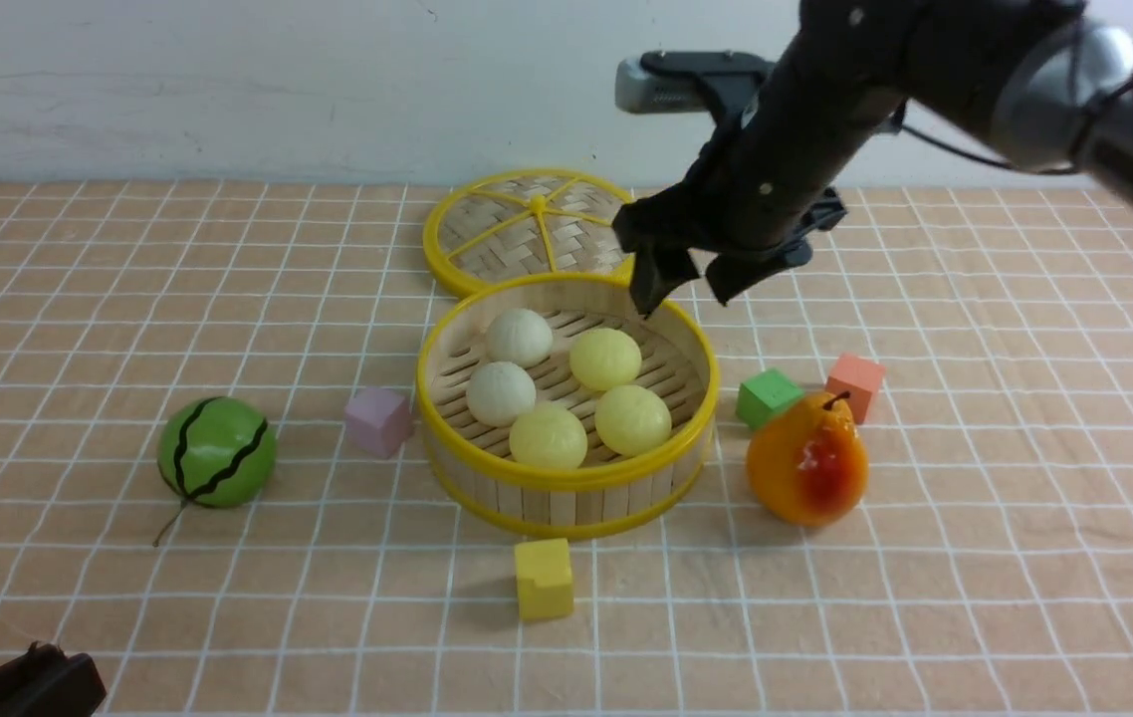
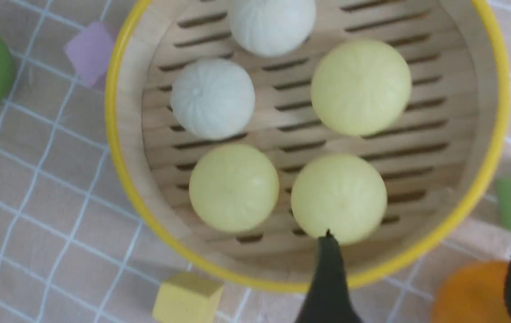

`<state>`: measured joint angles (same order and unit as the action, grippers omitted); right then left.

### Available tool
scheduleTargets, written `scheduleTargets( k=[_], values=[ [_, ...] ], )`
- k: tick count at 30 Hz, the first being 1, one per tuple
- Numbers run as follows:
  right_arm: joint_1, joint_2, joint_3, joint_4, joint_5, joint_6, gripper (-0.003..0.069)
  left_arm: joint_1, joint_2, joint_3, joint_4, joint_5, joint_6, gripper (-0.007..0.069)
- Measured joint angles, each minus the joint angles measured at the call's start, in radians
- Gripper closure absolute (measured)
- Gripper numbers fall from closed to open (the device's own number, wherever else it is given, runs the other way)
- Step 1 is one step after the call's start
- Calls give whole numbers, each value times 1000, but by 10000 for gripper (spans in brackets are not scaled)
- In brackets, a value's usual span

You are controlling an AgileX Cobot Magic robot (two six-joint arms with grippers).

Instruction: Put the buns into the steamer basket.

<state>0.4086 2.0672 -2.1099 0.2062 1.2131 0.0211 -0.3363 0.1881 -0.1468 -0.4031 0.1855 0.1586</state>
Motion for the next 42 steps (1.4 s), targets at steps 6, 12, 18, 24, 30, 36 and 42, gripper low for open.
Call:
scheduleTargets(
  k=[6,12,18,24,30,36,42],
  values=[
    [16,-187,180,-21,17,21,499,0,0,0,0,0,0,487],
    [81,-435,534,-25,31,21,678,0,0,0,0,2,0,480],
    [91,-599,713,30,36,21,679,0,0,0,0,4,0,478],
    [91,-634,723,50,35,22,677,0,0,0,0,4,0,470],
    [88,-646,728,4,32,18,676,0,0,0,0,4,0,465],
    [79,-845,925,-182,-161,8,675,0,0,0,0,4,0,459],
    [-48,-1230,1438,-193,-695,3,674,0,0,0,0,6,0,458]
  ],
)
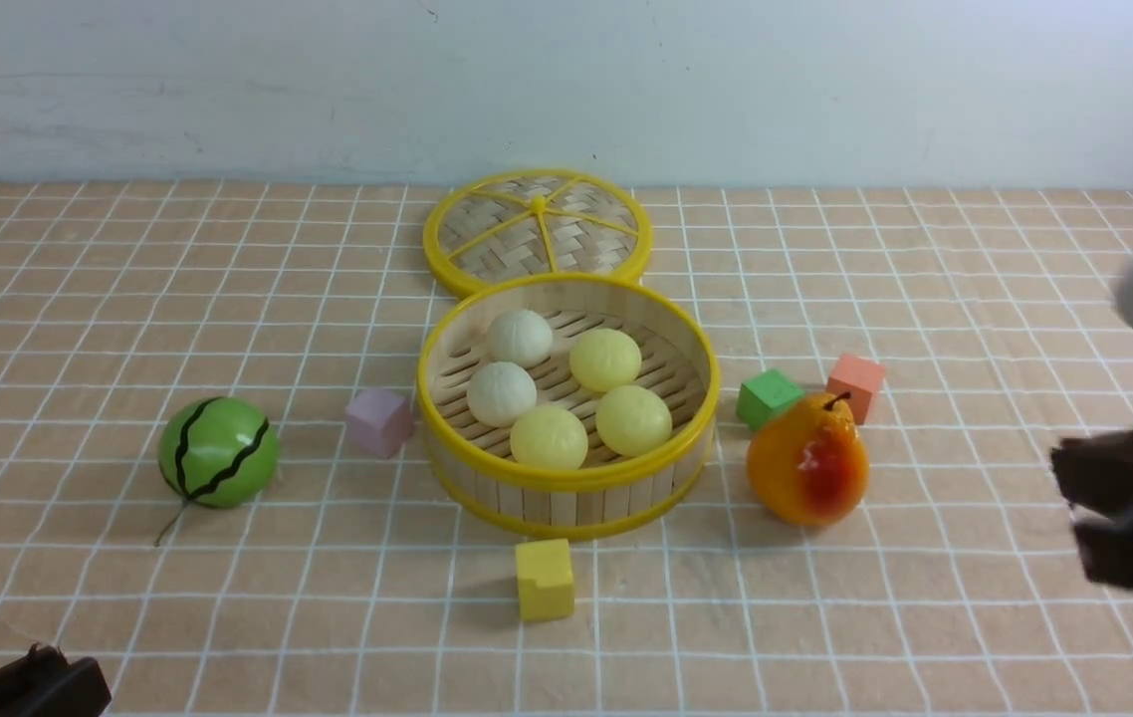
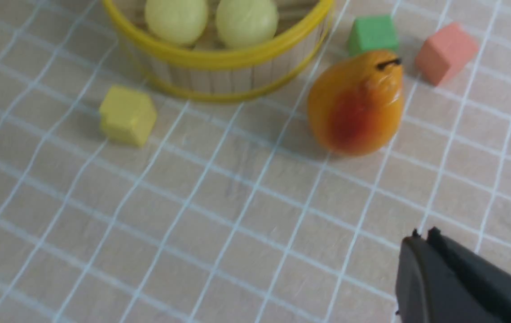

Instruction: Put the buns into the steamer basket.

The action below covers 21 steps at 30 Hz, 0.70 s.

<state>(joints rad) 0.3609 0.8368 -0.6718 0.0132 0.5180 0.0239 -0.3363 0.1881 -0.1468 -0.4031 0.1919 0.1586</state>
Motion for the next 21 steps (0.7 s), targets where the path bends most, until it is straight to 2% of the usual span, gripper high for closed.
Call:
scheduleTargets(
  k=[4,10,16,21],
  values=[
    [-167,-355,376,44,-241,0,672,0,0,0,0,2,0,452],
    [-288,-690,649,57,-278,2,673,0,0,0,0,11,0,448],
    [-328,-841,695,60,-147,2,671,0,1,0,0,13,0,442],
    [-330,-847,691,70,-131,2,669,0,1,0,0,13,0,442]
  ],
)
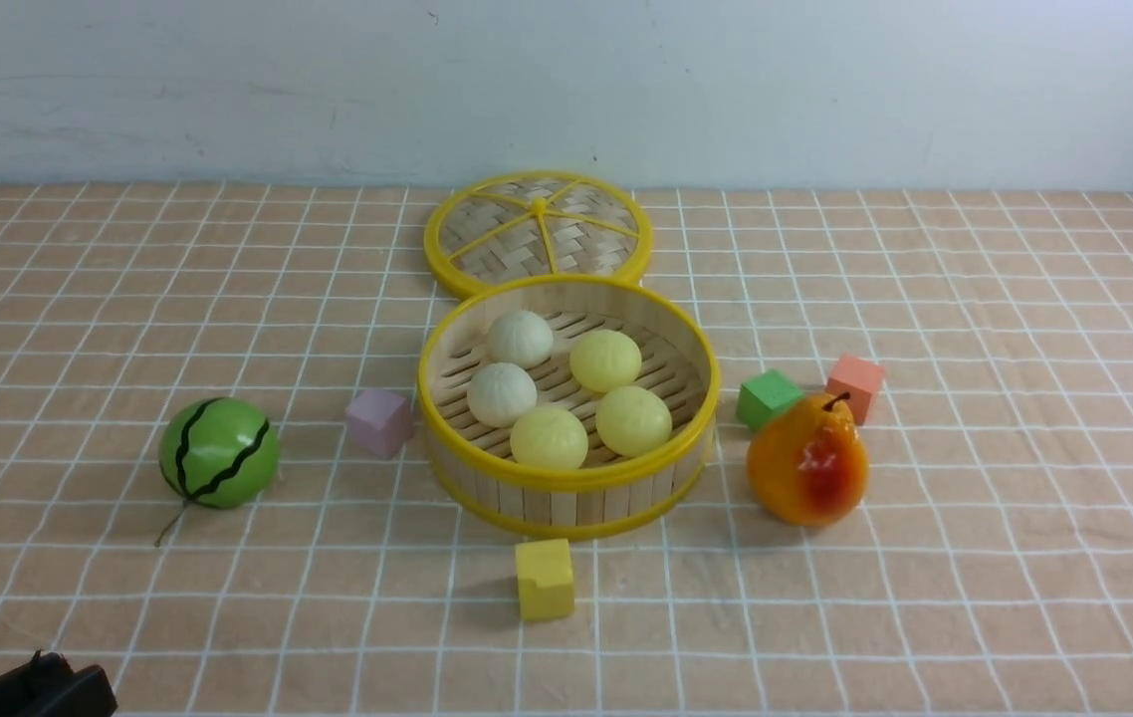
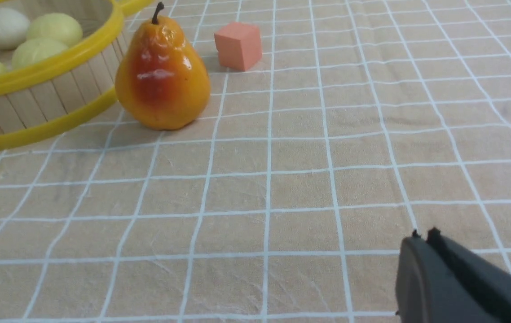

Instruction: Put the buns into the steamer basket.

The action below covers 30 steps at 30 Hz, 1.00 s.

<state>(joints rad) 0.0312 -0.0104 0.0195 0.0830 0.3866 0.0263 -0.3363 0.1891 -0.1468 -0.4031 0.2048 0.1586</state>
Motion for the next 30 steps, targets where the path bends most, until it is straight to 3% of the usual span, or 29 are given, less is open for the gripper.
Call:
scheduleTargets(
  k=[27,30],
  values=[
    [0,0,0,0,0,0,657,0,0,0,8,-3,1,417],
    [-1,0,0,0,0,0,657,0,-4,26,63,-91,16,417]
  ],
)
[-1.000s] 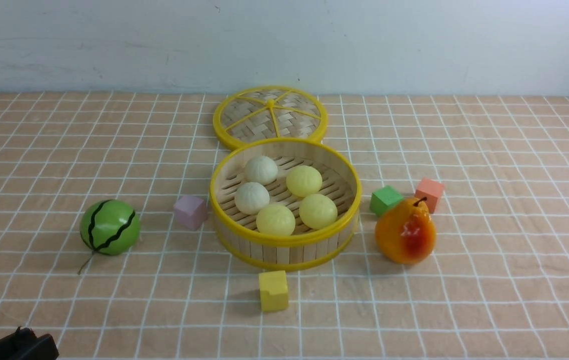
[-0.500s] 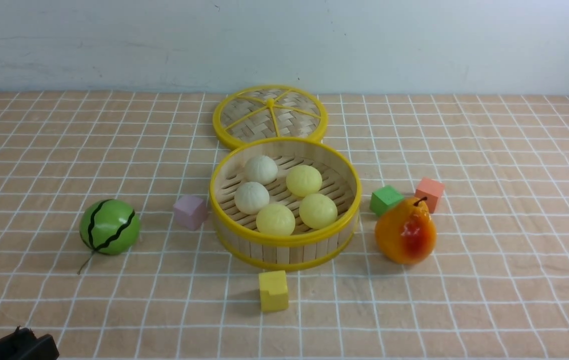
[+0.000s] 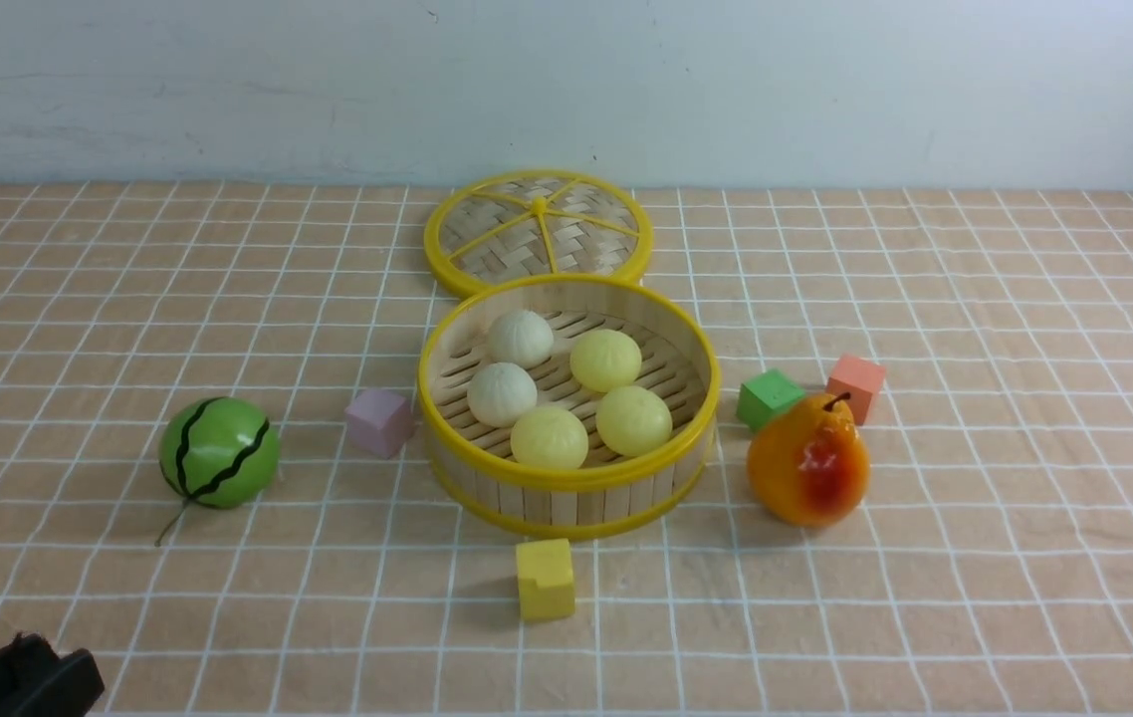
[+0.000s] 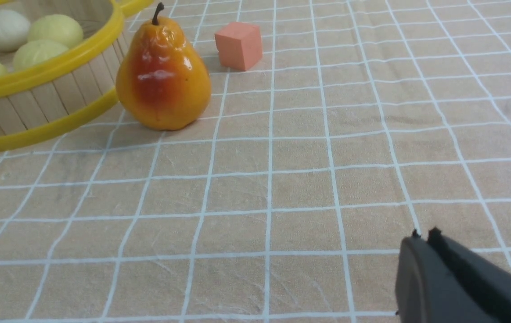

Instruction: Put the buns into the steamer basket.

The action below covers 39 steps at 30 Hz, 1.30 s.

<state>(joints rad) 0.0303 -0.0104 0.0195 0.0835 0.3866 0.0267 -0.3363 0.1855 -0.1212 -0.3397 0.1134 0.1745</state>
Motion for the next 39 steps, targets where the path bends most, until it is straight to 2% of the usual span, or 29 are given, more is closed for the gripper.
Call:
scheduleTargets(
  k=[4,7,8,11,13,18,39],
  values=[
    [0,0,0,0,0,0,655,19,-13,54,8,-154,-6,440],
    [0,0,0,0,0,0,653,73,-41,83,13,-186,-55,484],
    [0,0,0,0,0,0,650,123,-77,96,30,-157,-94,519],
    [0,0,0,0,0,0,647,175,-132,106,66,-69,-144,568],
    [0,0,0,0,0,0,643,226,-190,131,97,102,-215,633],
    [0,-1,0,0,0,0,638,234,-195,152,95,266,-278,638],
    [0,-1,0,0,0,0,615,234,-195,152,94,271,-285,638]
  ],
)
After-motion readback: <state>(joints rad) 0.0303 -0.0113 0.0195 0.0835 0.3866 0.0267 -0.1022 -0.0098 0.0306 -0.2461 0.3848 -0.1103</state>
